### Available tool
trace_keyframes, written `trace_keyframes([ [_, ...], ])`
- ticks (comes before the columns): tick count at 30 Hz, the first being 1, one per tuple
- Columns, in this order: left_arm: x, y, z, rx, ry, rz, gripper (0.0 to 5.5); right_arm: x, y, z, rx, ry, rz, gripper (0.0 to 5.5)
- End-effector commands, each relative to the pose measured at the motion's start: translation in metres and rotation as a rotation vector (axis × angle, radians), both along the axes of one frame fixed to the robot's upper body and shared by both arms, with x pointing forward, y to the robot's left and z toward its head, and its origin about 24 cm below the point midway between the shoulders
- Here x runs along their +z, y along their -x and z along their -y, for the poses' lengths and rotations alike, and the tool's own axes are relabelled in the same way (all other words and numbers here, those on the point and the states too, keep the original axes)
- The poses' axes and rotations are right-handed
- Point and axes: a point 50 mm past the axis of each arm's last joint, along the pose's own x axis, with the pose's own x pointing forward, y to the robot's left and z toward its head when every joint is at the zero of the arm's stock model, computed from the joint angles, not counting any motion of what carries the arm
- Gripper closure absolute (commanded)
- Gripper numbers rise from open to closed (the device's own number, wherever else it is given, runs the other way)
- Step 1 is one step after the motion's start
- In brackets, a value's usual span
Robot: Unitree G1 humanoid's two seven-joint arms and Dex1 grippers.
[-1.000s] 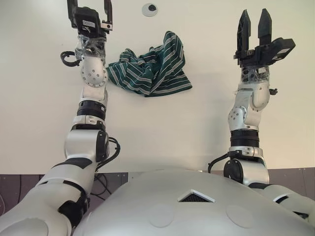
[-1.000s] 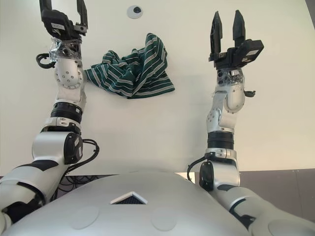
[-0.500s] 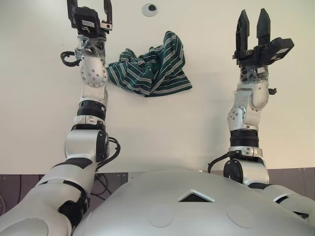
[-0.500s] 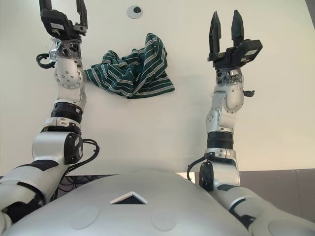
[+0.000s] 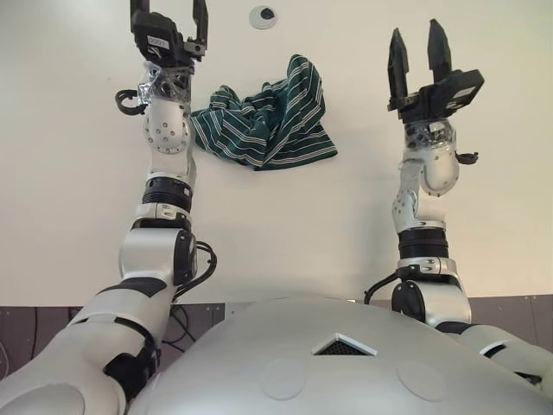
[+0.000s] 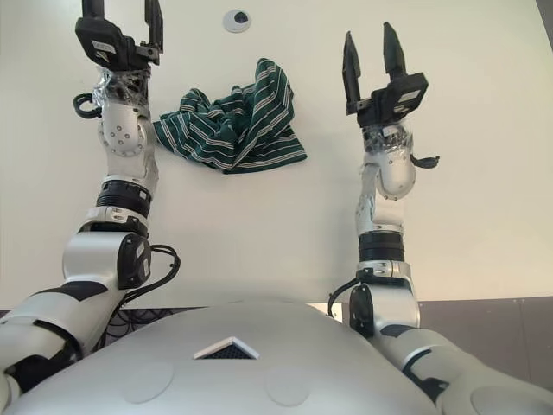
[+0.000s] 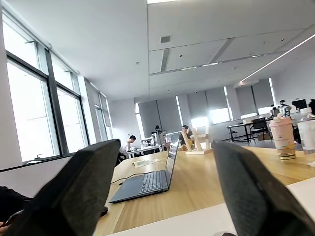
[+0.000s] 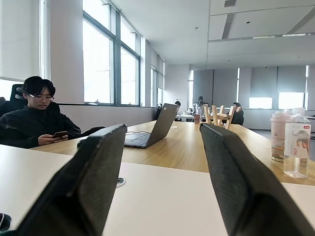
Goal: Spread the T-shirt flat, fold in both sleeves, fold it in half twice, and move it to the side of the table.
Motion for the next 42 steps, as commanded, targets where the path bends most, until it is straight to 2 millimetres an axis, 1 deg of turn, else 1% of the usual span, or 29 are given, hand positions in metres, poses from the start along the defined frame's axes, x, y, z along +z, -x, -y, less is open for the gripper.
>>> trace_keyframes([
  [1,-0.006,0.005,0.005,-0.116,-0.058,-0.023,2.10,-0.002,-0.010,-0.013,0.091,0.020,-0.054,2.77],
  [4,-0.015,0.007,0.007,-0.223,-0.102,-0.085,2.10,-0.012,-0.019,-0.026,0.193,0.011,-0.169,2.77],
  [6,-0.022,0.010,0.002,-0.297,-0.098,-0.138,2.10,-0.018,-0.019,-0.035,0.285,0.002,-0.235,2.77],
  [8,-0.027,0.015,-0.012,-0.381,-0.066,-0.193,2.10,-0.023,-0.012,-0.043,0.402,0.015,-0.286,2.77],
  [11,-0.033,0.030,-0.032,-0.580,-0.032,-0.251,2.10,-0.033,0.000,-0.051,0.526,0.050,-0.358,2.77],
  [14,-0.039,0.046,-0.049,-0.765,-0.034,-0.327,2.10,-0.043,0.001,-0.056,0.562,0.053,-0.454,2.77],
  [16,-0.042,0.053,-0.055,-0.832,-0.067,-0.365,2.10,-0.047,-0.002,-0.058,0.556,0.034,-0.511,2.77],
  [18,-0.047,0.058,-0.059,-0.851,-0.134,-0.408,2.10,-0.049,-0.007,-0.060,0.536,0.015,-0.555,2.77],
  [21,-0.058,0.058,-0.060,-0.779,-0.237,-0.479,2.10,-0.052,-0.013,-0.060,0.493,0.019,-0.599,2.77],
  [23,-0.070,0.053,-0.062,-0.657,-0.372,-0.589,2.10,-0.058,-0.015,-0.058,0.457,0.071,-0.629,2.77],
  [25,-0.079,0.051,-0.064,-0.573,-0.505,-0.655,2.10,-0.063,-0.016,-0.056,0.415,0.169,-0.633,2.77],
  [27,-0.083,0.048,-0.066,-0.504,-0.575,-0.688,2.10,-0.068,-0.016,-0.055,0.372,0.315,-0.617,2.77],
  [29,-0.086,0.045,-0.069,-0.426,-0.601,-0.714,2.10,-0.072,-0.018,-0.054,0.341,0.431,-0.601,2.77],
  [31,-0.089,0.042,-0.073,-0.366,-0.604,-0.745,2.10,-0.076,-0.021,-0.048,0.313,0.512,-0.611,2.77],
  [32,-0.091,0.042,-0.075,-0.346,-0.603,-0.760,2.10,-0.079,-0.022,-0.043,0.299,0.565,-0.619,2.77],
  [35,-0.092,0.043,-0.084,-0.308,-0.571,-0.793,2.10,-0.094,-0.017,-0.019,0.266,0.836,-0.642,2.77],
  [38,-0.094,0.043,-0.096,-0.236,-0.551,-0.846,2.10,-0.102,-0.009,0.005,0.273,1.018,-0.662,2.77],
  [40,-0.096,0.042,-0.104,-0.169,-0.560,-0.891,2.10,-0.104,-0.001,0.020,0.297,1.091,-0.680,2.77],
  [42,-0.098,0.042,-0.108,-0.124,-0.577,-0.914,2.10,-0.102,0.007,0.033,0.343,1.114,-0.681,2.77],
])
